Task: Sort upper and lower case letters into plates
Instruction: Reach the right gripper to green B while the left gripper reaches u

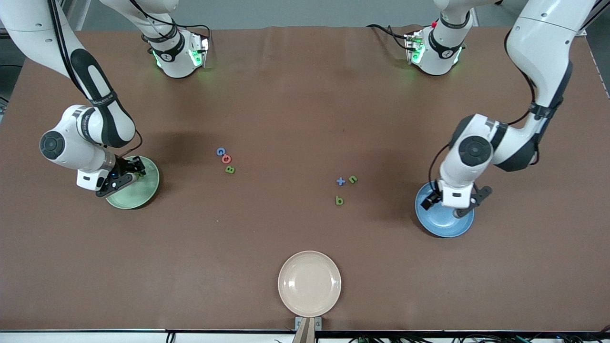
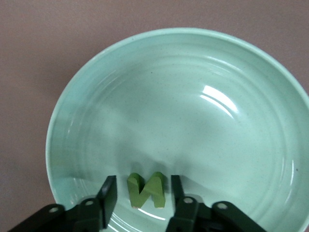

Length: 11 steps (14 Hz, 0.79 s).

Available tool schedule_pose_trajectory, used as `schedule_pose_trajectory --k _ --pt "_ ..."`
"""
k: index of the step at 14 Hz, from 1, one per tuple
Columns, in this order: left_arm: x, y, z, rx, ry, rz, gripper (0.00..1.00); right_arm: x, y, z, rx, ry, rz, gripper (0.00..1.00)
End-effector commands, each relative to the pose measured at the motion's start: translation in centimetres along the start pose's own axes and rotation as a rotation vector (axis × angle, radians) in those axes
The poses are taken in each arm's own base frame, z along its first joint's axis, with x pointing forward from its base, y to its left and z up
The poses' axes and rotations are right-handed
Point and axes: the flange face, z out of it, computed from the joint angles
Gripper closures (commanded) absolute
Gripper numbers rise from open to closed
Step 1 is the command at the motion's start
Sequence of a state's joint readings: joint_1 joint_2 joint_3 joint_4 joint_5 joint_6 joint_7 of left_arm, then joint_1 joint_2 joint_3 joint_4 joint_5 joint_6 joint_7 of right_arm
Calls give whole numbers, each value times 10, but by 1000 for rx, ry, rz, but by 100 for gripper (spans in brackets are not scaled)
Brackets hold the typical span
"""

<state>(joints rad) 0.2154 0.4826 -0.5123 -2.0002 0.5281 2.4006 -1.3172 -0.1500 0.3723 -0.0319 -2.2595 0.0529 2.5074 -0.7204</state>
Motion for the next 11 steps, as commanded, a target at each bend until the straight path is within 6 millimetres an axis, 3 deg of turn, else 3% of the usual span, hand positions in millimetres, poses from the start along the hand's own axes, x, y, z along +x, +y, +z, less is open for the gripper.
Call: schedule_pose_trajectory --k 1,3,5,9,11 --pt "-58 34 -2 -2 -15 -51 0 -2 -14 -32 27 1 77 0" --pt "-99 57 3 -7 -29 -122 0 16 -42 -61 29 -11 150 0" --pt "-133 77 8 -12 -44 -159 3 34 -76 -74 24 -22 206 0" --pt "-177 112 22 -29 -82 -224 13 79 -153 -74 -7 -8 421 0" --pt "-187 120 30 -27 -90 -227 17 102 -189 -68 -19 11 534 0"
